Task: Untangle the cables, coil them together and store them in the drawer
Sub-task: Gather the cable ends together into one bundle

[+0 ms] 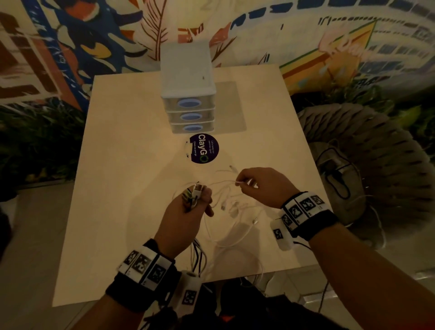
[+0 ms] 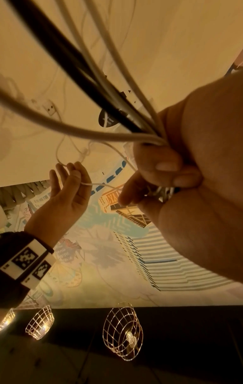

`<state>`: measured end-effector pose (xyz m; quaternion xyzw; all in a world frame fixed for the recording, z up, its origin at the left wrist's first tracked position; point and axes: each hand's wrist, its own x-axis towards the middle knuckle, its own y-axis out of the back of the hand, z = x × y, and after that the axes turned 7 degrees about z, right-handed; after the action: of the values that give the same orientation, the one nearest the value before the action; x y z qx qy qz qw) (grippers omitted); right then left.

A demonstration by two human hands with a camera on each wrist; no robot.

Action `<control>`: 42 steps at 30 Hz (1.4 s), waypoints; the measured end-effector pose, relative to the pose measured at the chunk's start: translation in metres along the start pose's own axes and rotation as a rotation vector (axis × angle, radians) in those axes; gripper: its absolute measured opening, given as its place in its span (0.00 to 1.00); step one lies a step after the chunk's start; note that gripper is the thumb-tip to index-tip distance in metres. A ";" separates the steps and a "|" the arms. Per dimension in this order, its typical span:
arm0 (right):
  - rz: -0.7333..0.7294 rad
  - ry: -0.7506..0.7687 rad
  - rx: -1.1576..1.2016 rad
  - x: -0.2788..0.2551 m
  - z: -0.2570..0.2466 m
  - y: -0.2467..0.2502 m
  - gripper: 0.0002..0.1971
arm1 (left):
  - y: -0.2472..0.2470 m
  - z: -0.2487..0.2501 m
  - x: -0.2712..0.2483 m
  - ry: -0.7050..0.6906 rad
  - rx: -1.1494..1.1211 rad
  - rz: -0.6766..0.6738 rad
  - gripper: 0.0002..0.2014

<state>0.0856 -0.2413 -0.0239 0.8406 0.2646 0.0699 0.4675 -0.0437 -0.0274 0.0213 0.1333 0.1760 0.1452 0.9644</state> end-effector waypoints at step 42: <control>-0.080 0.038 0.432 -0.066 -0.020 -0.007 0.13 | 0.010 0.021 -0.024 -0.373 -0.074 0.019 0.13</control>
<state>0.0195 -0.2575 -0.0101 0.9086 0.3153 0.0088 0.2740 -0.0595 -0.0302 0.0506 0.1240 -0.0125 0.1334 0.9832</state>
